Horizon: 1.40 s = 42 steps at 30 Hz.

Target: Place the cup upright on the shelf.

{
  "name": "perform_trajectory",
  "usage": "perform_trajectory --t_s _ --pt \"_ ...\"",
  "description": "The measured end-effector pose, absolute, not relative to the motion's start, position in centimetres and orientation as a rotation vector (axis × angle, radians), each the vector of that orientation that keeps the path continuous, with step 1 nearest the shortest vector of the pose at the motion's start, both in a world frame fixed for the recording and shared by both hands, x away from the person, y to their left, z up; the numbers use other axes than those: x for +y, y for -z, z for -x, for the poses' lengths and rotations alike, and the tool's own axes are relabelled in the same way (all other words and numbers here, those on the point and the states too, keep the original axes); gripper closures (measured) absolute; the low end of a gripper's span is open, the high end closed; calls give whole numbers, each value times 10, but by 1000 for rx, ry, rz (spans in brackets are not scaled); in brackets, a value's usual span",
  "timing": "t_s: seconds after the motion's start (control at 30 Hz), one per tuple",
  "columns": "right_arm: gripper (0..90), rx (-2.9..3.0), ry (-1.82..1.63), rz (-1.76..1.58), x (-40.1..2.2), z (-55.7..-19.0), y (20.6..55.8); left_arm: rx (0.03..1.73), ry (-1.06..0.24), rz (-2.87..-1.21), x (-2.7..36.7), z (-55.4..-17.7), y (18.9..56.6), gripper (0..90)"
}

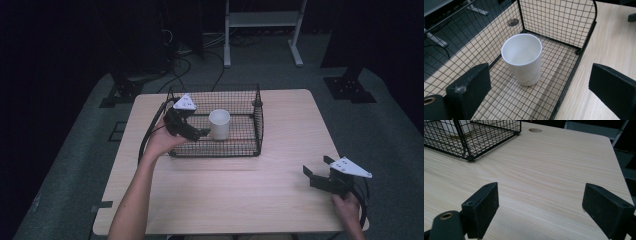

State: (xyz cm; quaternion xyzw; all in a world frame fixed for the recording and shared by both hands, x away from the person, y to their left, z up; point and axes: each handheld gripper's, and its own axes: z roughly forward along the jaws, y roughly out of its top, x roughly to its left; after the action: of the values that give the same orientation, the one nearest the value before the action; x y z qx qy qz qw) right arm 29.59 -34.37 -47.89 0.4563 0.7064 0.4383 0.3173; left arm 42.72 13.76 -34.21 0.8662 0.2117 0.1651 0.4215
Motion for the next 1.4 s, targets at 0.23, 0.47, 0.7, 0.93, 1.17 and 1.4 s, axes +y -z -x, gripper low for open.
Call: perform_trajectory --t_s 0.23,0.47,0.7,0.93,1.17,1.4 --pt "131 1858 -1153 -1204 -344 -296 479 526 -418 -2156 144 -418 343 34" --pt "131 1856 -1153 -1210 -344 -296 479 530 -433 -2139 149 -407 346 34" --pt "131 1855 -1152 -1209 -344 -296 479 520 -442 -2133 150 -397 346 34" --pt "131 1854 -1151 -1209 -344 -296 479 522 -450 -2108 155 -388 351 34" --pt "131 1855 -1149 -1206 -344 -296 479 539 -462 -2089 161 -378 359 34" --pt "131 1855 -1147 -1208 -344 -296 479 539 -469 -2071 163 -369 366 34"
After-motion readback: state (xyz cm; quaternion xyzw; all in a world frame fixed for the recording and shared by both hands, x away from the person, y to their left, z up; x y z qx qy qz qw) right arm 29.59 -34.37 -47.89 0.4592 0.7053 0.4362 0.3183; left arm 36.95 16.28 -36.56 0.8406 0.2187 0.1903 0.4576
